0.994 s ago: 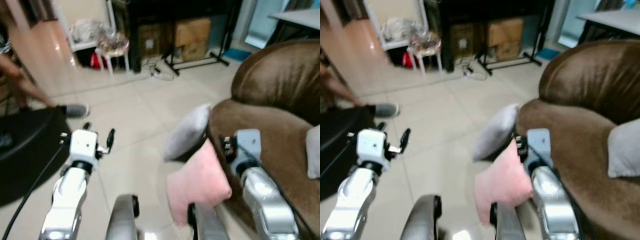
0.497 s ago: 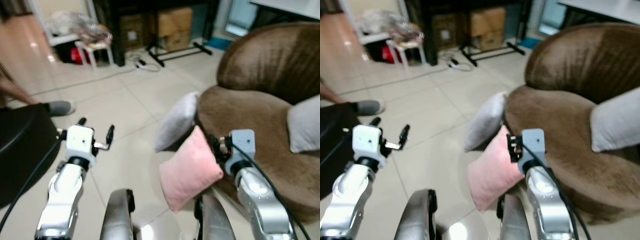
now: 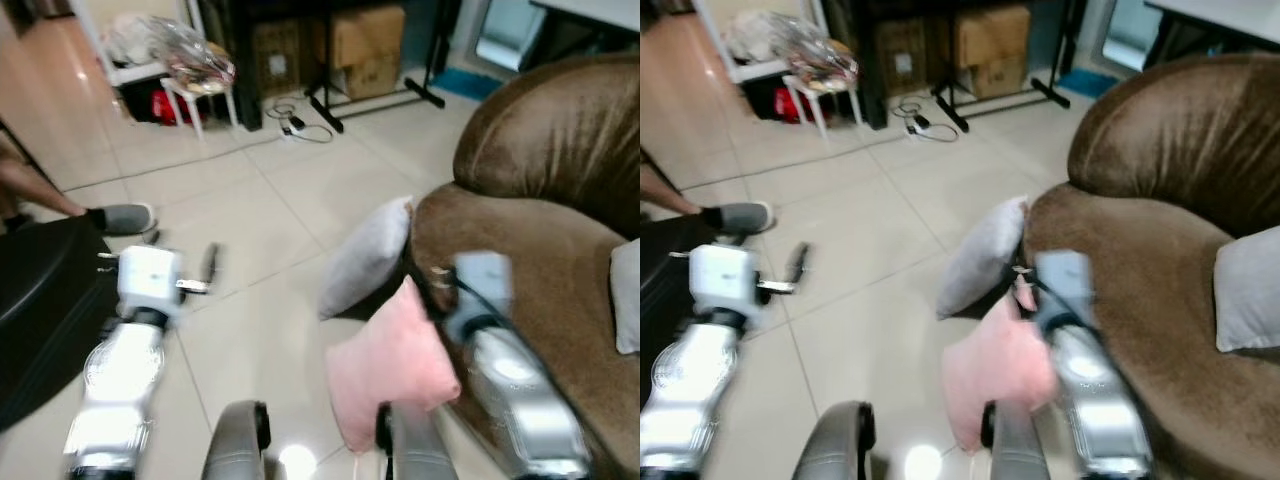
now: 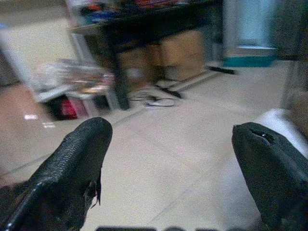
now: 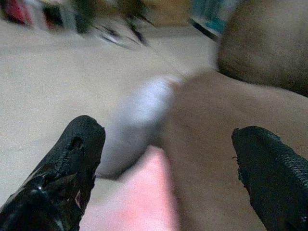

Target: Move the pillow to the sofa from floor

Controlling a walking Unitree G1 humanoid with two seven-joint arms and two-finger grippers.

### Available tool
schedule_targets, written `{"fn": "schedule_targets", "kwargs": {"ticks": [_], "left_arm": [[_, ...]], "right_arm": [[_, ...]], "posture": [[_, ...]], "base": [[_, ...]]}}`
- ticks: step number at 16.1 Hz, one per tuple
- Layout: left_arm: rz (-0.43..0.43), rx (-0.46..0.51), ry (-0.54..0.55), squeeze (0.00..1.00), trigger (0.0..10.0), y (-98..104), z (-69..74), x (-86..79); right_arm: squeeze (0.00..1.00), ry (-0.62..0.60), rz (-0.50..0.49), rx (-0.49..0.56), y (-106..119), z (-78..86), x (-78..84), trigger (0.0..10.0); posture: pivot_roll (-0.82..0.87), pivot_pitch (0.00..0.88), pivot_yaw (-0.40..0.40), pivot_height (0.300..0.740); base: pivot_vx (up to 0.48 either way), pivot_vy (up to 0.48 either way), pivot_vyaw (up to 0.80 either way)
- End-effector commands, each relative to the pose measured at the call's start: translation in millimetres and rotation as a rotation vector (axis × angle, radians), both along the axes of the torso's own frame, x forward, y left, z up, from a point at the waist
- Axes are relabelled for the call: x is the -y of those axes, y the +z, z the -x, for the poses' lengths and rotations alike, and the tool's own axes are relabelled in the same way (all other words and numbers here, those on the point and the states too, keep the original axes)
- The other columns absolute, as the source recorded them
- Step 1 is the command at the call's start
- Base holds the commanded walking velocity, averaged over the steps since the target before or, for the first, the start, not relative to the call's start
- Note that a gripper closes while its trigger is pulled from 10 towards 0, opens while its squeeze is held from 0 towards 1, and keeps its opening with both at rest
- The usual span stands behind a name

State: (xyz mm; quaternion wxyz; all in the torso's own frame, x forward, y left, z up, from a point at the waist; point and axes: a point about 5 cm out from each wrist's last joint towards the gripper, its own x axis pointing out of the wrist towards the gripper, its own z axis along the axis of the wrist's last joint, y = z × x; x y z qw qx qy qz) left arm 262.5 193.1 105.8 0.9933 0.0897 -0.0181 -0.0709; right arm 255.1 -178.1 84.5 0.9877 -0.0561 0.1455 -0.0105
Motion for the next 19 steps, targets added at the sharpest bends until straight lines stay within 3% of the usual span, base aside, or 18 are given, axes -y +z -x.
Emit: {"fn": "schedule_targets", "kwargs": {"ticks": [1,4,8,19], "left_arm": [[-0.034,0.003,0.022,0.78,10.0,2.6,0.7,-11.2],[-0.048,-0.002,0.006,0.77,10.0,1.9,-1.1,-9.5],[-0.077,-0.013,-0.021,0.72,10.0,-1.9,-2.8,-4.0],[-0.115,-0.035,-0.041,0.71,10.0,-9.3,3.3,-0.8]], "right_arm": [[1.0,0.012,-0.019,0.014,4.0,-3.7,-8.7,10.0],[1.0,-0.013,-0.005,0.013,3.3,-4.7,-5.7,10.0],[1.0,-0.04,-0.006,-0.007,0.7,-5.2,5.1,10.0],[1.0,0.078,-0.017,-0.041,-7.1,-4.9,-7.0,10.0]], "posture": [[-0.12,0.0,0.029,0.592],[-0.13,0.0,0.037,0.592],[-0.13,0.0,0.032,0.588],[-0.12,0.0,0.014,0.479]], "base": [[0.368,0.0,0.0],[0.346,0.0,0.0],[0.0,0.0,0.0],[0.0,0.0,0.0]]}}
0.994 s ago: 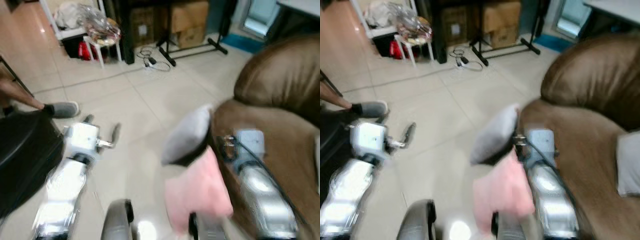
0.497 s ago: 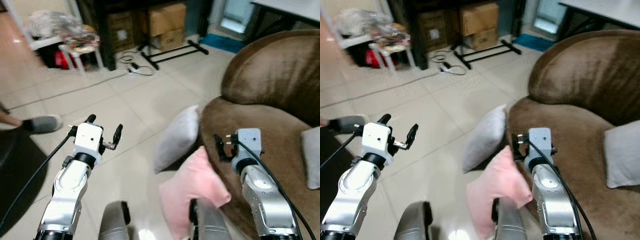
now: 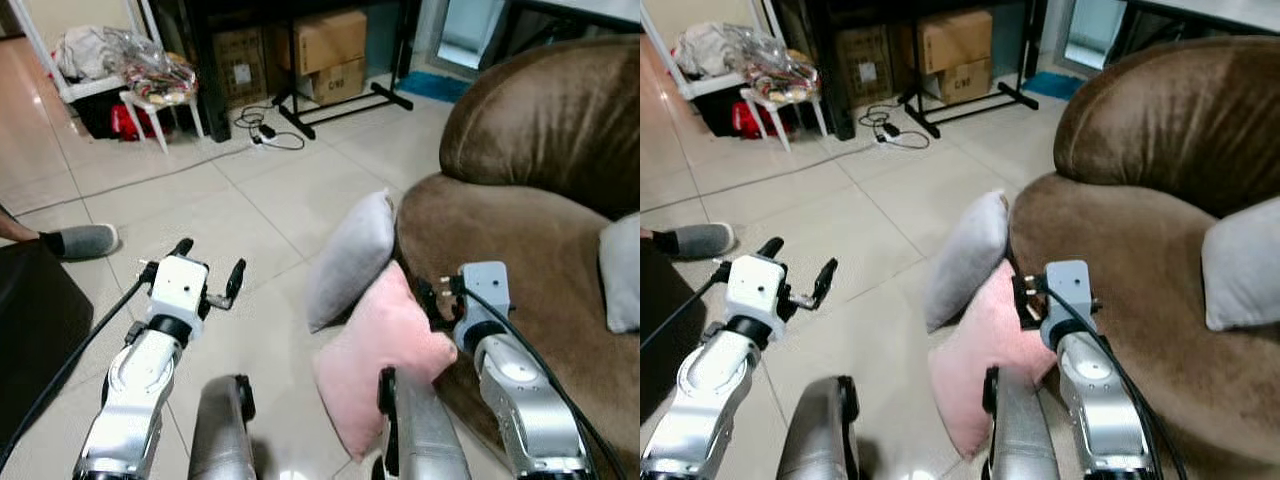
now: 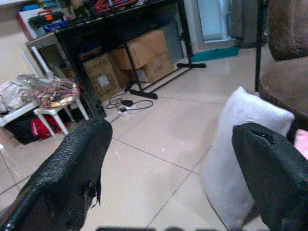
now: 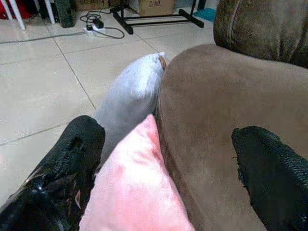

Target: Move the pillow to the sofa from floor

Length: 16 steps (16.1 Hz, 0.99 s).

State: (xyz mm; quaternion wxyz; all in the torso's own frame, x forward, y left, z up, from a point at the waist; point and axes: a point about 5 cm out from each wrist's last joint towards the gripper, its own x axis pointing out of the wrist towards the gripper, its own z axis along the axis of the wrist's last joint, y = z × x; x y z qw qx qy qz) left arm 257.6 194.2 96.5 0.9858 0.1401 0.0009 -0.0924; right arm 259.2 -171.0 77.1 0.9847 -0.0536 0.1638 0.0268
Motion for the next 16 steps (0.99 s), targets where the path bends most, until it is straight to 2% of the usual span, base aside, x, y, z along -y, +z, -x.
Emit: {"fn": "schedule_targets", "kwargs": {"ticks": [1,5,8,10,14,15,16], "left_arm": [[-0.012,-0.001,-0.005,0.71,10.0,-0.4,-0.9,0.1],[-0.026,-0.014,-0.015,0.71,10.0,-2.9,1.0,-0.5],[-0.035,-0.112,-0.119,0.72,10.0,-12.9,7.3,1.9],[-0.034,-0.162,-0.17,0.71,10.0,-16.0,10.6,0.6],[-0.043,-0.233,-0.261,0.72,10.0,-19.1,15.1,-2.0],[-0.045,-0.245,-0.289,0.71,10.0,-18.2,15.7,-2.0],[-0.052,-0.255,-0.308,0.71,10.0,-18.3,15.5,-2.6]], "right_arm": [[1.0,0.015,0.01,-0.007,-0.8,-1.1,-0.3,10.0],[1.0,0.06,0.019,-0.034,-4.9,-3.4,-3.6,10.0],[1.0,0.166,-0.021,-0.111,-13.7,-7.6,-13.3,10.0],[1.0,0.23,0.014,-0.172,-21.8,-13.5,-18.4,10.0],[0.98,0.265,0.09,-0.294,-42.3,-27.2,-25.5,10.0],[0.0,0.26,0.118,-0.335,-50.1,-30.1,-25.2,10.0],[0.0,0.24,0.139,-0.365,-56.9,-32.4,-23.9,10.0]], "posture": [[-0.12,0.0,0.013,0.469],[-0.11,0.0,0.01,0.464],[-0.11,0.0,0.019,0.464],[-0.11,0.0,0.031,0.464],[-0.12,0.0,0.056,0.464],[-0.13,0.0,0.058,0.464],[-0.13,0.0,0.055,0.464]], "base": [[0.0,0.0,0.0],[0.0,0.0,0.0],[0.0,0.0,0.0],[0.0,0.0,0.0],[0.0,0.0,0.0],[0.0,0.0,0.0],[0.0,0.0,0.0]]}}
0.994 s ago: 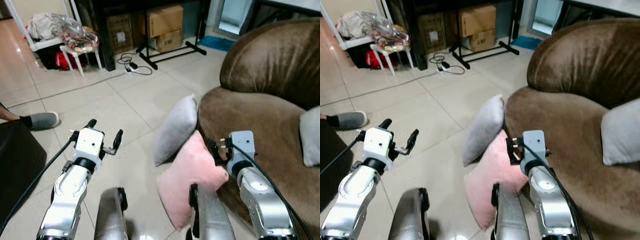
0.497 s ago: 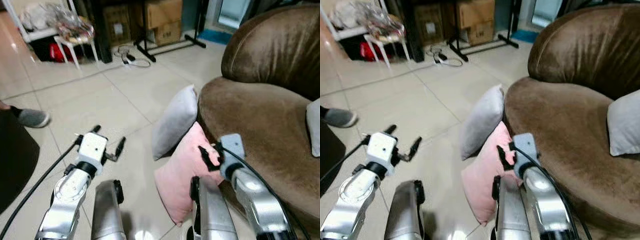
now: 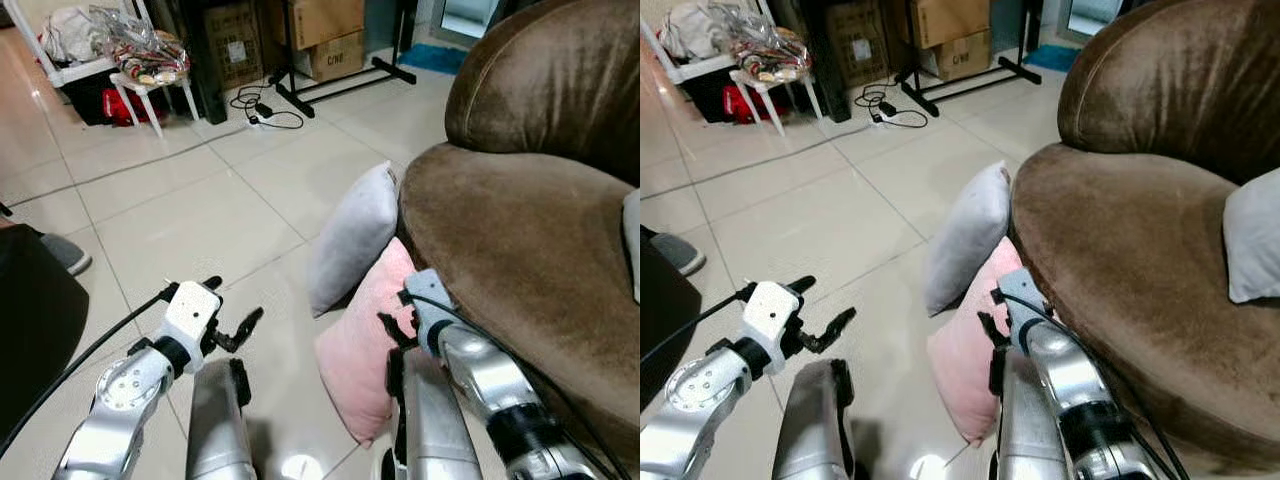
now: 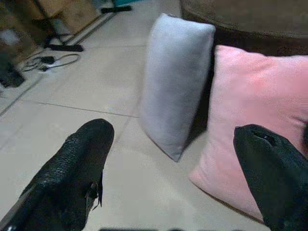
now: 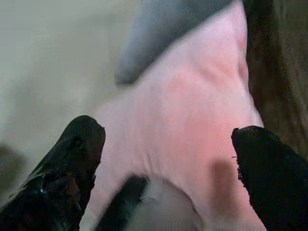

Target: Move the pillow to the sofa from floor

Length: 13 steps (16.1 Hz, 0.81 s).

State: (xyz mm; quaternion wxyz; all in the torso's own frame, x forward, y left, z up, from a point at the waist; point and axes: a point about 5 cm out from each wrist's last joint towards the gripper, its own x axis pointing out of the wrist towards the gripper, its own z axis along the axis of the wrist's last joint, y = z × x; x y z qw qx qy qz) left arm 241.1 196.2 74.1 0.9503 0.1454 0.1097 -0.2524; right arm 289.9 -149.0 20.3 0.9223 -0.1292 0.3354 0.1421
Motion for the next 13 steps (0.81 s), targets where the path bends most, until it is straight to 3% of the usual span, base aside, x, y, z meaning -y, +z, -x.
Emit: {"fn": "schedule_targets", "kwargs": {"ticks": [1,6,9,11,12,13], "left_arm": [[-0.012,0.003,-0.023,0.71,10.0,4.1,-0.7,-0.8],[-0.027,-0.017,-0.09,0.71,10.0,16.7,16.9,-1.2],[-0.046,-0.05,-0.136,0.71,10.0,23.1,33.3,-1.6],[-0.055,-0.061,-0.155,0.72,10.0,29.2,41.0,-1.4],[-0.059,-0.064,-0.152,0.71,10.0,34.5,44.2,-3.3],[-0.065,-0.069,-0.149,0.72,10.0,38.7,47.3,-5.2]], "right_arm": [[0.0,-0.015,0.021,-0.002,-2.5,-2.6,-0.4,10.0],[0.0,-0.228,0.125,-0.006,-16.0,-10.8,20.7,10.0],[0.0,-0.277,0.193,-0.028,-25.1,-6.0,23.7,10.0],[0.0,-0.322,0.153,-0.03,-27.8,-5.5,19.7,10.0],[0.0,-0.382,0.056,-0.011,-26.2,-8.6,13.0,7.4],[0.0,-0.438,-0.045,0.011,-23.5,-11.9,6.4,5.5]], "posture": [[-0.13,0.0,0.053,0.464],[-0.03,0.005,0.023,0.464],[0.01,0.081,0.038,0.464],[0.03,0.108,0.041,0.464],[0.06,0.135,0.044,0.464],[0.06,0.148,0.045,0.464]], "base": [[0.0,0.0,0.0],[0.0,0.0,0.0],[0.0,0.0,0.0],[0.0,0.0,0.0],[0.0,0.0,0.0],[0.0,0.0,0.0]]}}
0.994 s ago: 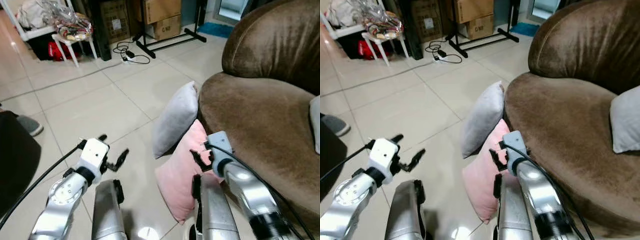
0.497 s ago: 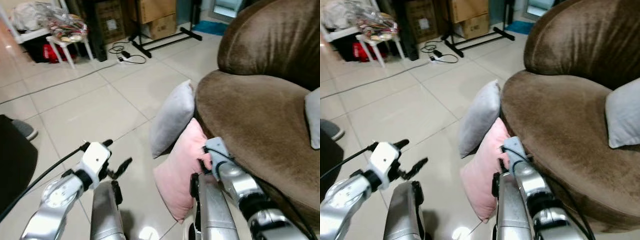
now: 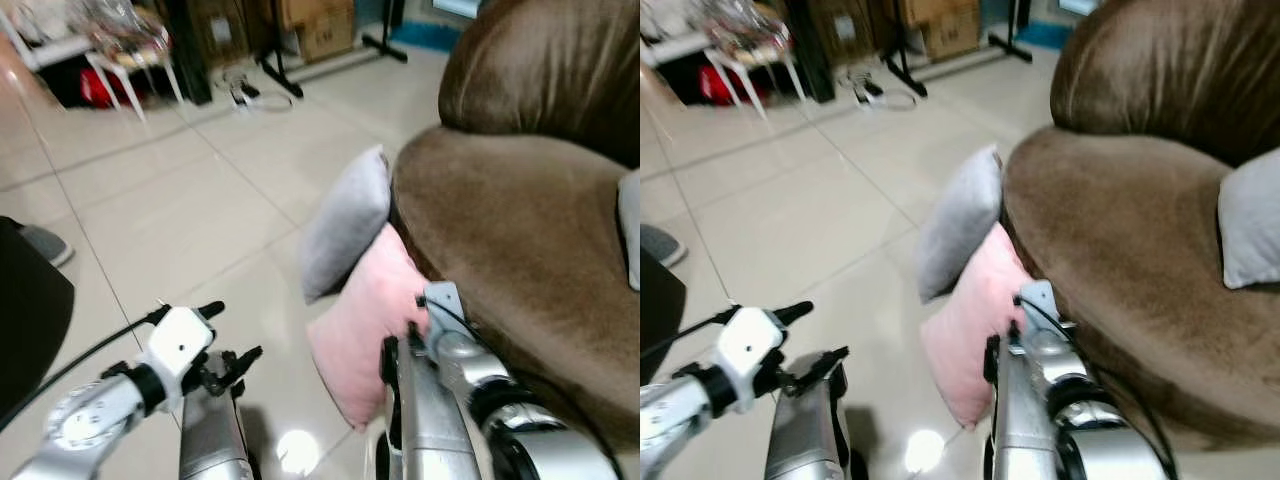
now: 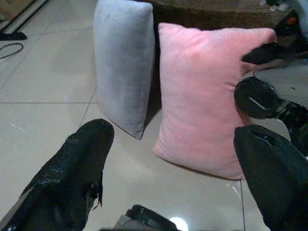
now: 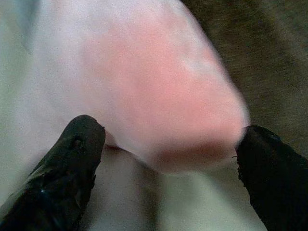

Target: Move the pillow to the sofa from floor

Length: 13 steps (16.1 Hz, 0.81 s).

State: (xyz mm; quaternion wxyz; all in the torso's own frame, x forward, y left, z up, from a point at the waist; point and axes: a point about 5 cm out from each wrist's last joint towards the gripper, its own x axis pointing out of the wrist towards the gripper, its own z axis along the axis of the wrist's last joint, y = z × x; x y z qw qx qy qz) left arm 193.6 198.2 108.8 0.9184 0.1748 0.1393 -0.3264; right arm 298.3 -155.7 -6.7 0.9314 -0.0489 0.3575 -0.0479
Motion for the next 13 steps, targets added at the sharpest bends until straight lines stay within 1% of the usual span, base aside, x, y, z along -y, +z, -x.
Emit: {"fn": "schedule_targets", "kwargs": {"ticks": [1,2,3,6,8,9,10,13], "left_arm": [[-0.003,-0.001,0.006,0.72,10.0,6.1,1.8,-3.7],[-0.006,-0.002,0.009,0.72,10.0,8.3,4.1,-4.4],[-0.007,-0.002,0.016,0.71,10.0,9.8,5.5,-4.6],[-0.008,-0.004,0.032,0.72,10.0,10.5,6.6,-3.7],[-0.006,-0.009,0.041,0.72,10.0,11.6,8.3,-1.7],[-0.007,-0.01,0.043,0.72,10.0,11.3,9.2,-1.8],[-0.009,-0.012,0.046,0.72,10.0,11.4,9.5,-2.2],[-0.018,-0.022,0.042,0.72,10.0,11.6,10.3,-2.6]], "right_arm": [[0.0,-0.045,-0.054,0.041,4.6,-4.9,-2.6,3.8],[0.0,-0.07,-0.091,0.067,6.7,-6.9,-5.5,2.9],[0.0,-0.091,-0.125,0.098,9.4,-9.2,-7.8,2.4],[0.0,-0.086,-0.155,0.133,12.1,-11.8,-12.4,2.2],[0.0,-0.088,-0.129,0.133,10.6,-10.6,-10.5,1.2],[0.0,-0.098,-0.114,0.129,9.7,-9.7,-9.1,0.8],[0.0,-0.107,-0.104,0.126,9.4,-9.4,-8.3,0.0],[0.0,-0.091,-0.064,0.101,5.2,-5.8,-11.9,0.0]], "posture": [[0.07,0.154,0.045,0.464],[0.07,0.166,0.041,0.464],[0.07,0.172,0.035,0.464],[0.07,0.172,0.024,0.464],[0.07,0.169,0.019,0.464],[0.07,0.169,0.019,0.464],[0.08,0.171,0.018,0.464],[0.08,0.171,0.028,0.464]], "base": [[0.0,0.0,0.0],[0.0,0.0,0.0],[0.0,0.0,0.0],[0.0,0.0,0.0],[0.0,0.0,0.0],[0.0,0.0,0.0],[0.0,0.0,0.0],[0.0,0.0,0.0]]}}
